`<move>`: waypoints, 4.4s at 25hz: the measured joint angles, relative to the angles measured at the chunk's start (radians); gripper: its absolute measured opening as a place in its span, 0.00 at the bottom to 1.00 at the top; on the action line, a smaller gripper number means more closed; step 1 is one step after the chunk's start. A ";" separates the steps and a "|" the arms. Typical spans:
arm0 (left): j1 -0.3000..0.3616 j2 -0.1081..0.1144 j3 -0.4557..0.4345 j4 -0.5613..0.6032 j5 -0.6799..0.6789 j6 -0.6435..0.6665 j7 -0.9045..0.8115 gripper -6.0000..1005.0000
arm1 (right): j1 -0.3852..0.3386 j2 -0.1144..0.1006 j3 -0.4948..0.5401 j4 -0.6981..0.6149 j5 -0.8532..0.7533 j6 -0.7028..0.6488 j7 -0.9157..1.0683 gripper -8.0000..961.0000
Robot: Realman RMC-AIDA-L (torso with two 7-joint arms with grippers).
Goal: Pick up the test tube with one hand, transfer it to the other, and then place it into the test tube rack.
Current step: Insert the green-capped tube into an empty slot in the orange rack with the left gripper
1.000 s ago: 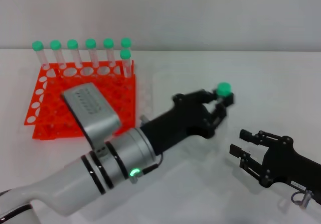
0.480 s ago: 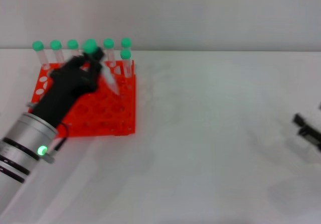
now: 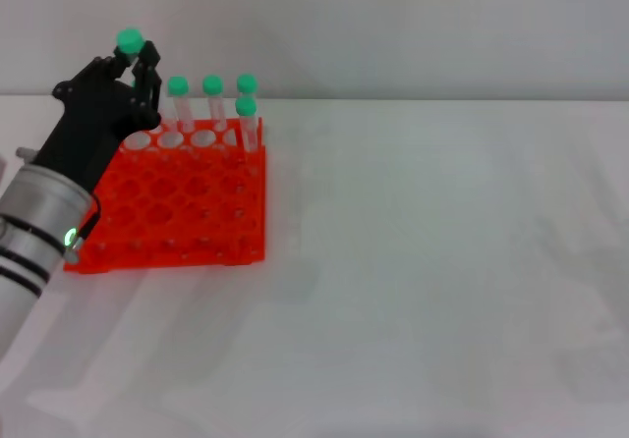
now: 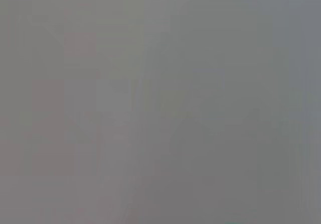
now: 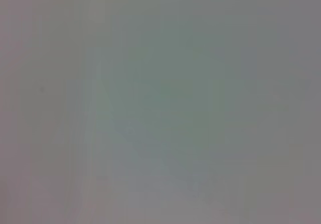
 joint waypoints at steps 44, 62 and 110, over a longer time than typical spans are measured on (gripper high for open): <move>-0.188 -0.002 -0.021 0.054 0.100 0.331 0.063 0.24 | 0.017 0.001 0.021 -0.015 0.002 0.042 -0.001 0.91; -0.189 -0.001 -0.024 0.066 0.102 0.377 0.063 0.24 | 0.016 0.001 0.030 -0.014 0.002 0.041 -0.001 0.91; -0.217 -0.002 -0.025 0.076 0.139 0.423 0.063 0.26 | 0.021 0.001 0.044 -0.015 0.002 0.036 0.000 0.91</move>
